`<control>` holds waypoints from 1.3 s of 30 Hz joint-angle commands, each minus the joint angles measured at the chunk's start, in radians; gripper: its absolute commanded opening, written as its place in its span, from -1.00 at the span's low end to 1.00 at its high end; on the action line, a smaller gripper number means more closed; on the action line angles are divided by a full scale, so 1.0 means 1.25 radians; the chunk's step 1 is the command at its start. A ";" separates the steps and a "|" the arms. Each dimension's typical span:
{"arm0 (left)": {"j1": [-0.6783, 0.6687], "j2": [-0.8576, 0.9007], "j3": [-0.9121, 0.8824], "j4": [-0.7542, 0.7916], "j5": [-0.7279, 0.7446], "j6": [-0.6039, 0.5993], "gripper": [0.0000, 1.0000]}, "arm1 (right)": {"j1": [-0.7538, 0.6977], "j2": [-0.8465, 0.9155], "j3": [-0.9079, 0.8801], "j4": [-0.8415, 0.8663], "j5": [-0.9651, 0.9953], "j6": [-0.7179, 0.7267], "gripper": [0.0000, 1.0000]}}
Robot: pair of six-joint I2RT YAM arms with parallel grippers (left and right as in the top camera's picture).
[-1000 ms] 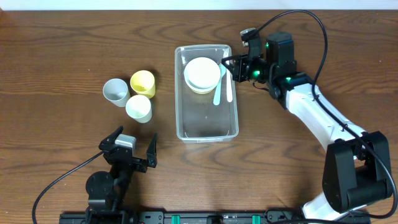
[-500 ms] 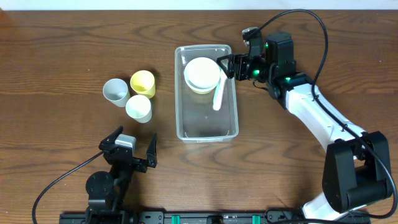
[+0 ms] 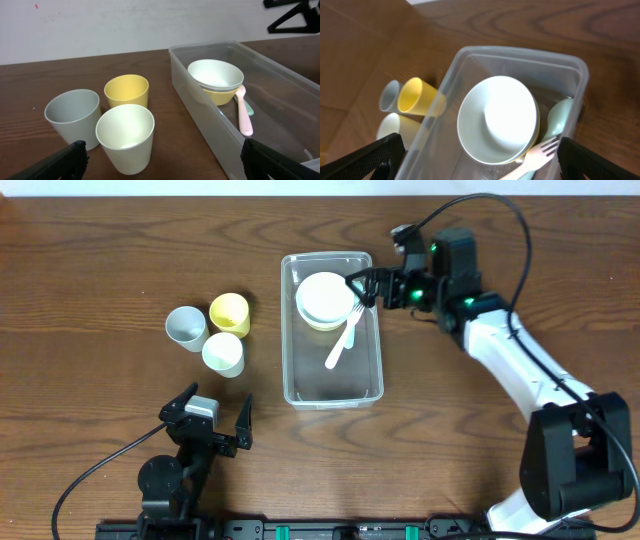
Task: Pack container
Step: 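Release the fork in the container and raise the right gripper away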
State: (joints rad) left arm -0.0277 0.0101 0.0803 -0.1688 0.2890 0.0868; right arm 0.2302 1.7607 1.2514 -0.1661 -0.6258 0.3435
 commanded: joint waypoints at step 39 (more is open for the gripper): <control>0.004 -0.005 -0.015 -0.018 0.023 -0.012 0.96 | -0.303 -0.002 0.117 -0.621 0.644 0.434 0.99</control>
State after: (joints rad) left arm -0.0277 0.0101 0.0803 -0.1688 0.2897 0.0849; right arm -0.1471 1.7603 1.4059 -0.9424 0.1757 0.8639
